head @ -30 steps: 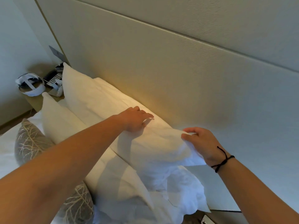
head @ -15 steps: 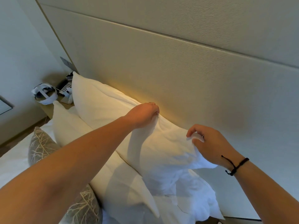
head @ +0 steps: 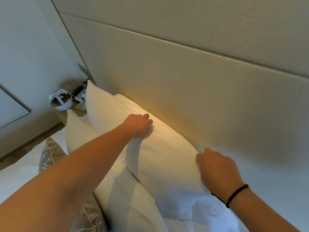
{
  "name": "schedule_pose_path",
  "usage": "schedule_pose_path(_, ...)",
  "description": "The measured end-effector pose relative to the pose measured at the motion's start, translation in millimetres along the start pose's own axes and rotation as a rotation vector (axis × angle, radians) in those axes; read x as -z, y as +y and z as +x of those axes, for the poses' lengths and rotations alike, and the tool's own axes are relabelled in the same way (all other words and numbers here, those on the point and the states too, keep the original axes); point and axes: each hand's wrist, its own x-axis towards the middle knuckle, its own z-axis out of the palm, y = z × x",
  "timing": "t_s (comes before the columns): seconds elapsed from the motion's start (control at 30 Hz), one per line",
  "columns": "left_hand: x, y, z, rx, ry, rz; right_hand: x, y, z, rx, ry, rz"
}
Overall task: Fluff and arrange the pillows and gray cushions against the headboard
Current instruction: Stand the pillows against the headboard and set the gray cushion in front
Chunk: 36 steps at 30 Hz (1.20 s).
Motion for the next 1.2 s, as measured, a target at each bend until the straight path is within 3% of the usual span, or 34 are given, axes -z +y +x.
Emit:
schedule_pose_path(0.17,-11.7,-50.2,15.7,0.032,-0.068,0.041,20.8,-63.9,85.2,0.122,0.084,0.323)
schedule_pose_path(0.43,-26.6,-140.7,41.0,0.168,-0.146,0.136,12.9,-124.3,199.1,0.105,-0.180,0.690)
schedule_pose_path(0.63,-32.0,-188.1,48.9,0.352,-0.147,0.164,7.8,-139.8,223.7,-0.070,-0.261,1.115)
schedule_pose_path(0.77,-27.5,-206.2,59.4,0.489,-0.047,-0.005,11.0,-141.1,227.0,-0.110,-0.072,1.045)
schedule_pose_path(0.93,-17.5,-201.9,94.0,0.531,0.150,-0.158,13.6,-138.2,228.2,-0.048,0.108,0.855)
schedule_pose_path(1.07,-45.8,-180.9,94.5,0.655,0.214,-0.306,8.1,-132.8,224.1,0.034,0.006,0.693)
schedule_pose_path(1.2,-66.3,-161.2,67.9,0.577,0.001,-0.456,-2.0,-127.2,198.7,0.134,-0.080,0.544)
